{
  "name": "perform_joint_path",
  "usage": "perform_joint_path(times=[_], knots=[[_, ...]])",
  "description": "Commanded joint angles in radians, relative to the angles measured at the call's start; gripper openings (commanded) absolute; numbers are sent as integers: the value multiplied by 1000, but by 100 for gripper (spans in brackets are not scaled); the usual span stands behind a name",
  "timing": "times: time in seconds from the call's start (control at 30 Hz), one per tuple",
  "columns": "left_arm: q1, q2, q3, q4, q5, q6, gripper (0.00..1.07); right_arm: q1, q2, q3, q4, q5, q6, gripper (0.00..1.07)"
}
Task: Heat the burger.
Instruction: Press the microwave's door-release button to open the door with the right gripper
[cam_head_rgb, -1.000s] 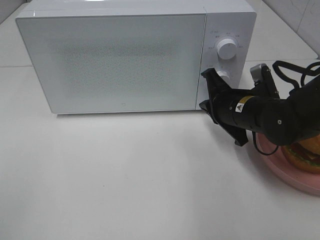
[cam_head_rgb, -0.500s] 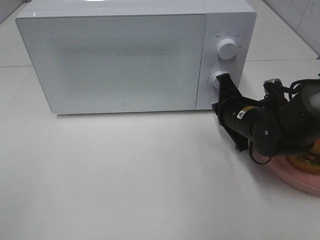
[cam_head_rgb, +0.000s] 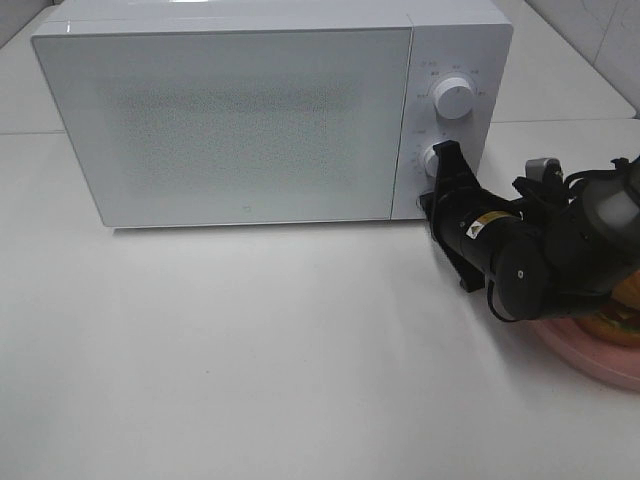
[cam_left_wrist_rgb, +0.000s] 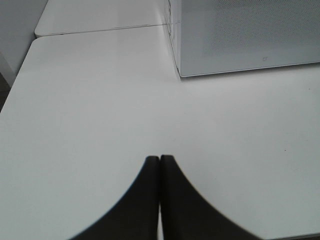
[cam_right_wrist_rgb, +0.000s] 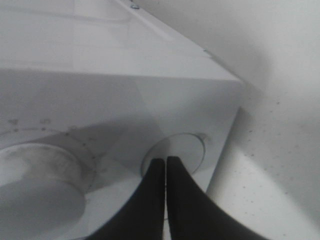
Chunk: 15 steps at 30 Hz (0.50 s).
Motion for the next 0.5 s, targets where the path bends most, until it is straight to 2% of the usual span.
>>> perform_joint_path(times=[0.03,0.27,0.5], knots=[[-2,-20,1,-1,-15,-8,0,0,9,-38,-9,-4,3,0],[-2,-20,1,-1,-15,-8,0,-2,34,-73,-9,-15,3,0],[-2,-20,1,-1,-15,-8,0,-2,34,-96,23,-114,3,0]])
